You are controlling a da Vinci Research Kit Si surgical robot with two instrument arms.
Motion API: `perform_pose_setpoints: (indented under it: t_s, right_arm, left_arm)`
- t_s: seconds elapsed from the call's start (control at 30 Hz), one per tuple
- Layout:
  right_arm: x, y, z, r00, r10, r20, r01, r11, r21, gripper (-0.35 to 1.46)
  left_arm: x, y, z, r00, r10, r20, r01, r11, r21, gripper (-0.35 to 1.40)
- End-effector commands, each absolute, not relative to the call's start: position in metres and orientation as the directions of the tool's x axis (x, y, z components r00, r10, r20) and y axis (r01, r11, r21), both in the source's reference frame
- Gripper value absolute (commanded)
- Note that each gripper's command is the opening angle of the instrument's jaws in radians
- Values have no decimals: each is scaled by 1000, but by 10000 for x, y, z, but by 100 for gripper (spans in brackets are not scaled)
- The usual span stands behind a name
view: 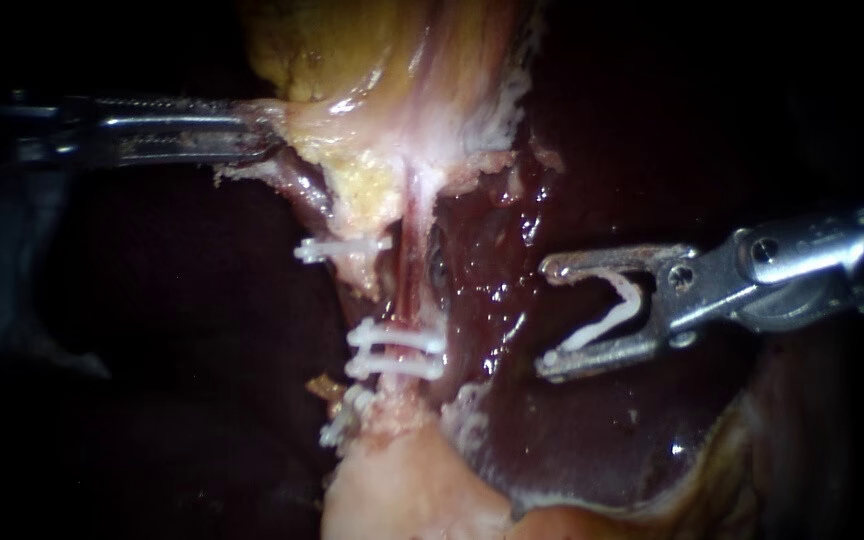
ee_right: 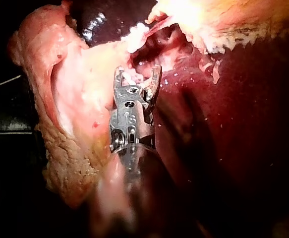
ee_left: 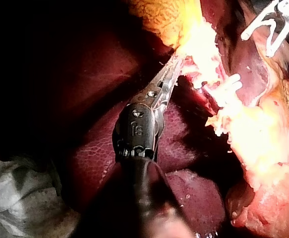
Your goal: Clipping third clip right tube
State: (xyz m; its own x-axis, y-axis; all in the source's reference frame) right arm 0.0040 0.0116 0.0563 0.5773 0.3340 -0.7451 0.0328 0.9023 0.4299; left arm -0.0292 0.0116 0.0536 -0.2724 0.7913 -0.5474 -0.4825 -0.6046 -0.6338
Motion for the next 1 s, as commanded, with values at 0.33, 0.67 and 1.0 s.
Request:
perform_pose_setpoints:
  t_s: [0.33,0.67,1.0]
  right_arm:
    - [39,116,563,577,334,-745,33,902,430,49]
    - [41,119,562,578,331,-746,34,904,427,49]
    - [81,122,566,522,442,-730,-16,861,509,50]
  left_arm:
    - [-260,142,485,-248,803,-542,-487,-587,-647,-35]
    - [-250,147,468,-232,810,-538,-494,-575,-652,-35]
    - [-251,147,467,-233,811,-537,-489,-575,-656,-35]
